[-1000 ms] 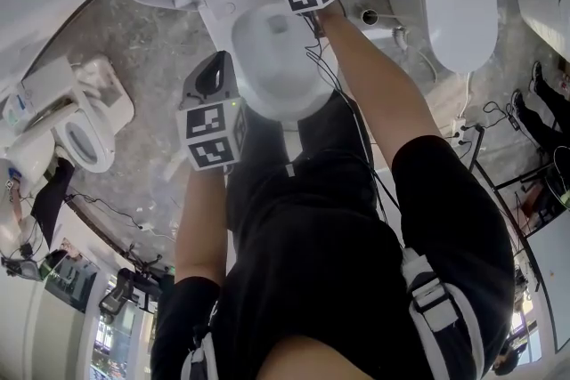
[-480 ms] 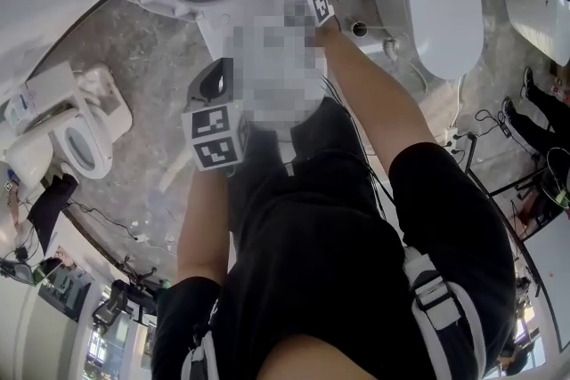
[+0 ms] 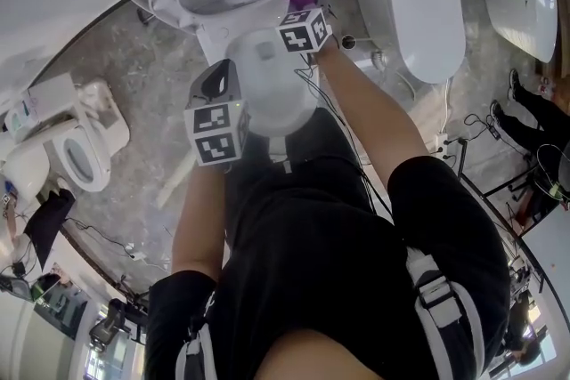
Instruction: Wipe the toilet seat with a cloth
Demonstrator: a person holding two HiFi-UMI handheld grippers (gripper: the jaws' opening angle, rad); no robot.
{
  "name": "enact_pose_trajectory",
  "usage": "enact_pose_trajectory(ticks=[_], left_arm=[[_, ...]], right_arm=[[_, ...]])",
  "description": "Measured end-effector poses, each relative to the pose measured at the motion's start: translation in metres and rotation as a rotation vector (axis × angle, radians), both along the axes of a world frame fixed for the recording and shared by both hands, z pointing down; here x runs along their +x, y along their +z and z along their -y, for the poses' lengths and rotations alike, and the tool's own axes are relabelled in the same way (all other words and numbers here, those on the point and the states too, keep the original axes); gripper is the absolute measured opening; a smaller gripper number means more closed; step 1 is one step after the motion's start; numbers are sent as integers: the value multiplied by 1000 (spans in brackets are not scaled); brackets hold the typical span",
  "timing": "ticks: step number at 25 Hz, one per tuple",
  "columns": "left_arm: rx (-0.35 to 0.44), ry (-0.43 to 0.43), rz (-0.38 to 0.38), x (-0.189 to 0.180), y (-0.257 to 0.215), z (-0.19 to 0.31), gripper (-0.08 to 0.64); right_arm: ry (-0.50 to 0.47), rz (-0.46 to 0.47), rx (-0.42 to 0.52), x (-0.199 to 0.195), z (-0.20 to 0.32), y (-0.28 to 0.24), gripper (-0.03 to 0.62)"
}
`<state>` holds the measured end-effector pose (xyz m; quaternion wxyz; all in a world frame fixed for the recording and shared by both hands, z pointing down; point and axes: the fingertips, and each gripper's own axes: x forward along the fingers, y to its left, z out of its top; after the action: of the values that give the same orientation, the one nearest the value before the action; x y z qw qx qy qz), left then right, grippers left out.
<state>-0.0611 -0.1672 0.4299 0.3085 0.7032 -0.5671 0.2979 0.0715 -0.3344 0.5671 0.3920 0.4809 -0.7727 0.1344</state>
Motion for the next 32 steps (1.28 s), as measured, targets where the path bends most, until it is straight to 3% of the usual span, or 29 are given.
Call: enact_pose_trajectory(ticks=[9,25,32], left_arm=[[12,19,-5,-12,-5,0,9],[66,-1,-48,-22,-39,-8,9],[79,-2,-56,-26,-59,-27,9]], right_arm=[[45,-40,-98,-6,26,7,48],[94,65,71,-14,32,-86,48],[107,53,105,-15,17,-124,48]])
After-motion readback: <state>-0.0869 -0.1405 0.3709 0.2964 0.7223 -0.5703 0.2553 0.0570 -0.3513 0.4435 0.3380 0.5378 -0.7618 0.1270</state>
